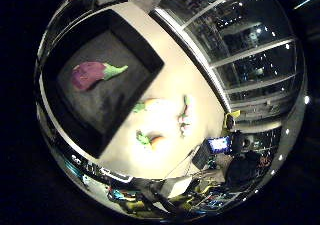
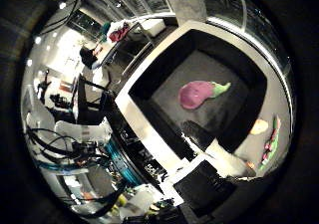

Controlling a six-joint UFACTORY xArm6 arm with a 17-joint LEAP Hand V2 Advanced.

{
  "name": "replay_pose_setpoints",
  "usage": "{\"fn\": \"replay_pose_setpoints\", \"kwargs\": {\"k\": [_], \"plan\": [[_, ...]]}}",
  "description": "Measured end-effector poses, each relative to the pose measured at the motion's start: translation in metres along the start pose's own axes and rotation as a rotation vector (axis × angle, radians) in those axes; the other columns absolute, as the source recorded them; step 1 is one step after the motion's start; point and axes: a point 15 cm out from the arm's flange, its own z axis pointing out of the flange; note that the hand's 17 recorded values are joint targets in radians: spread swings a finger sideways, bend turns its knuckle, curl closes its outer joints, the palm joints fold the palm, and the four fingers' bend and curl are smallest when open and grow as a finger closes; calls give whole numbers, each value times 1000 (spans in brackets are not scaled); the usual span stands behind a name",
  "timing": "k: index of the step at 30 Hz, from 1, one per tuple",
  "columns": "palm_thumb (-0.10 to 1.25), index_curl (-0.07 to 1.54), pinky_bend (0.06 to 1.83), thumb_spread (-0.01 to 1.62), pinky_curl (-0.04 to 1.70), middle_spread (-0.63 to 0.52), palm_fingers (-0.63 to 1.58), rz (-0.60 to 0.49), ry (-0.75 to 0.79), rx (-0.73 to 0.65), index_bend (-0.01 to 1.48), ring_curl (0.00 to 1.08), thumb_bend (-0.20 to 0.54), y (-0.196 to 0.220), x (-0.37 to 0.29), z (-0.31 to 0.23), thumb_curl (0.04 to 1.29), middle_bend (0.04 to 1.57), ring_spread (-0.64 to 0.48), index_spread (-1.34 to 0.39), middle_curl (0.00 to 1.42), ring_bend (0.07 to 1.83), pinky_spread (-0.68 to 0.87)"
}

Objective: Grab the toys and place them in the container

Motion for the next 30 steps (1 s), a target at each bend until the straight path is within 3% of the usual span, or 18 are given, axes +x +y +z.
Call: {"fn": "replay_pose_setpoints", "kwargs": {"k": [5,14,22,30], "plan": [[755,259,476,980,359,16,123,52,24,-95,155,227,-24,89,65,20,382,258,115,-420,322,375,431],[753,262,469,980,332,12,141,207,-21,-247,155,233,-26,247,117,72,378,246,113,-411,324,354,427],[743,258,464,978,314,12,144,258,-64,-286,153,240,-27,286,124,122,369,234,113,-399,325,344,416],[743,256,468,978,306,12,146,249,-66,-281,153,245,-26,275,140,154,363,227,113,-397,325,341,415]]}}
